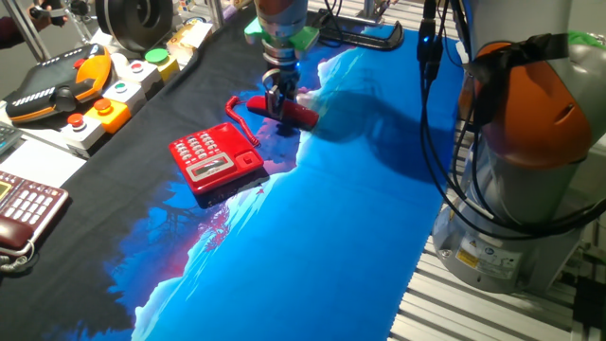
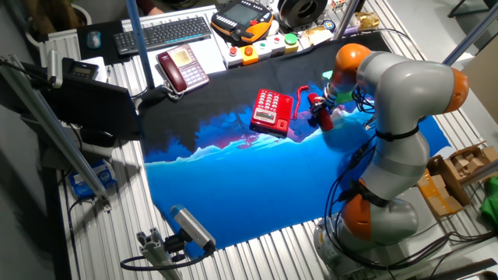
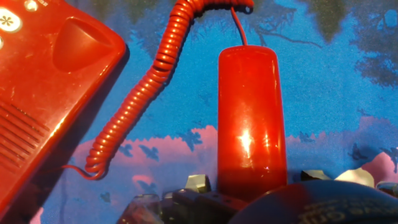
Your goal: Place the handset of the telephone on the corresponding phone cradle
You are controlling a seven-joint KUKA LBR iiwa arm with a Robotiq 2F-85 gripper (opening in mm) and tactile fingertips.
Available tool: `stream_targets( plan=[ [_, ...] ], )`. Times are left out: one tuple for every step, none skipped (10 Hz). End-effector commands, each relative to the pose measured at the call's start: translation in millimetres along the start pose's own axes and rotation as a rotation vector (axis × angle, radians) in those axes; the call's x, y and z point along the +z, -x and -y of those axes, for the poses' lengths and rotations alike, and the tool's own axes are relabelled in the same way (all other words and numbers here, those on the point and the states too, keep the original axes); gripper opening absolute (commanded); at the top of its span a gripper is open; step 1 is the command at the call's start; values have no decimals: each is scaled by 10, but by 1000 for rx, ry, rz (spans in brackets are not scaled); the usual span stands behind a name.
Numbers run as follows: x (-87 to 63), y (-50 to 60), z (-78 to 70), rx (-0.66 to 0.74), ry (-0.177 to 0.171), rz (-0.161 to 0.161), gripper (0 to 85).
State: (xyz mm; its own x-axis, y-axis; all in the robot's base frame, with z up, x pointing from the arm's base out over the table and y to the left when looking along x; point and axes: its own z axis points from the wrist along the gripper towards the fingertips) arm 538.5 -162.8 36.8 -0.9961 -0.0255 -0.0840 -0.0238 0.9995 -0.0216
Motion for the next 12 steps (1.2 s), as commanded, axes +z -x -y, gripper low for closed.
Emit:
stream_targets(
  plan=[
    [-1, 3, 5, -4, 0, -1, 670],
    [-1, 4, 6, -4, 0, -3, 637],
    [-1, 5, 9, -9, 1, -3, 583],
    [-1, 4, 10, -11, 9, -6, 500],
    [-1, 4, 10, -14, 11, -7, 410],
    [-3, 4, 9, -19, 14, -15, 263],
    [-8, 4, 10, -19, 23, -19, 7],
    [-17, 3, 9, -18, 19, -18, 7],
    [-32, 2, 9, -17, 14, -16, 7],
    [-51, -2, 10, -13, 13, -13, 7],
    [-86, -4, 8, -10, 11, -12, 7],
    [-126, -5, 6, -2, 8, -9, 7]
  ],
)
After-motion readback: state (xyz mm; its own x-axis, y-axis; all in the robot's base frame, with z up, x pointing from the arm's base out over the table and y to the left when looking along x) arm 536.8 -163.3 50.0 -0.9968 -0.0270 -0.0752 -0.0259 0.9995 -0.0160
